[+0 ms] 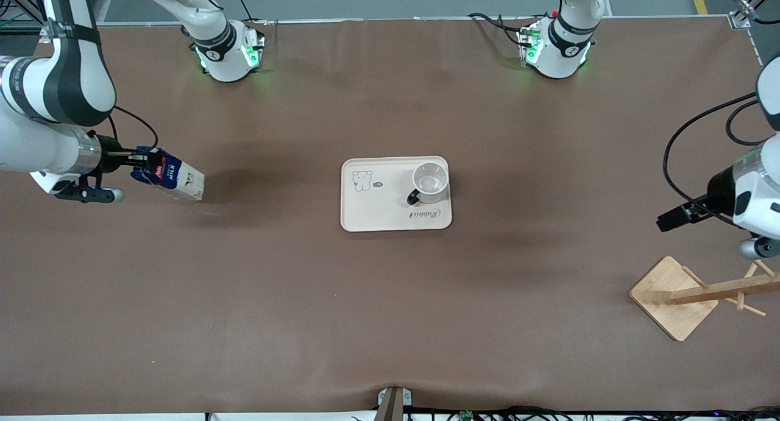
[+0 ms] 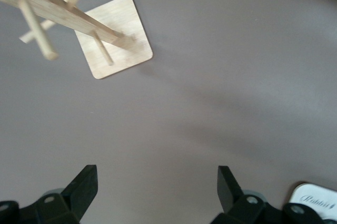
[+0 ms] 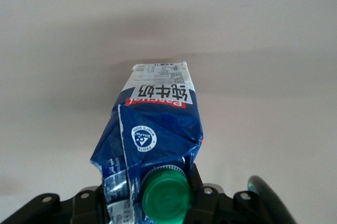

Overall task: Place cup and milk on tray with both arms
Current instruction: 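Carry the blue milk carton toward the tray with the right gripper, then lower the carton onto the tray beside the mug and open the right gripper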

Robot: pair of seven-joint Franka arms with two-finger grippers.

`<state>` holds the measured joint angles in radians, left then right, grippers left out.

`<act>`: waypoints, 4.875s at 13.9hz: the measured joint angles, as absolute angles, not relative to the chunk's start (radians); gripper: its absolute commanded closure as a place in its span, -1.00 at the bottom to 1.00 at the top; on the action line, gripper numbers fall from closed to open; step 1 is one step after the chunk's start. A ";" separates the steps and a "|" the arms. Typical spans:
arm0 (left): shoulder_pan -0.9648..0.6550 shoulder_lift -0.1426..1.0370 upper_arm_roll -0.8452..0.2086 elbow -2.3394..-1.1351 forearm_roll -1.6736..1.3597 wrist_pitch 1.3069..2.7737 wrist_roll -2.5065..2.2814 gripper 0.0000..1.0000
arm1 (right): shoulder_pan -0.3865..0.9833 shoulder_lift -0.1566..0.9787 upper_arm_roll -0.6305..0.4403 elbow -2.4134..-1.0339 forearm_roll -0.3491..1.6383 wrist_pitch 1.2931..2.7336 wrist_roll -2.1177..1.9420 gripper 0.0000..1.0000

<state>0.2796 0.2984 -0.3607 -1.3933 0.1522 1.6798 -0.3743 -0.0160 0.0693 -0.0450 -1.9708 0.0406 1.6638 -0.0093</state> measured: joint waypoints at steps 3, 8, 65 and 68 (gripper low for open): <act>0.309 0.281 -0.360 -1.393 0.152 1.647 -0.288 -1.00 | 0.089 0.064 -0.041 -1.863 0.042 1.559 -0.005 1.00; 0.312 0.236 -0.364 -1.393 0.152 1.551 -0.274 -1.00 | 0.220 0.061 -0.037 -1.777 0.057 1.538 0.082 1.00; 0.046 -0.115 -0.093 -1.680 0.045 1.527 -0.043 -1.00 | 0.798 0.559 -0.058 -1.455 0.118 1.844 0.663 -1.00; 0.046 -0.115 -0.093 -1.680 0.045 1.527 -0.043 -1.00 | 0.795 0.558 -0.060 -1.425 0.126 1.800 0.663 -1.00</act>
<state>0.0464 -0.1154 -0.0933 -1.6805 0.0453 1.5267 -0.0430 0.7946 0.5580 -0.0601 -1.4247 0.1261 1.8000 0.6634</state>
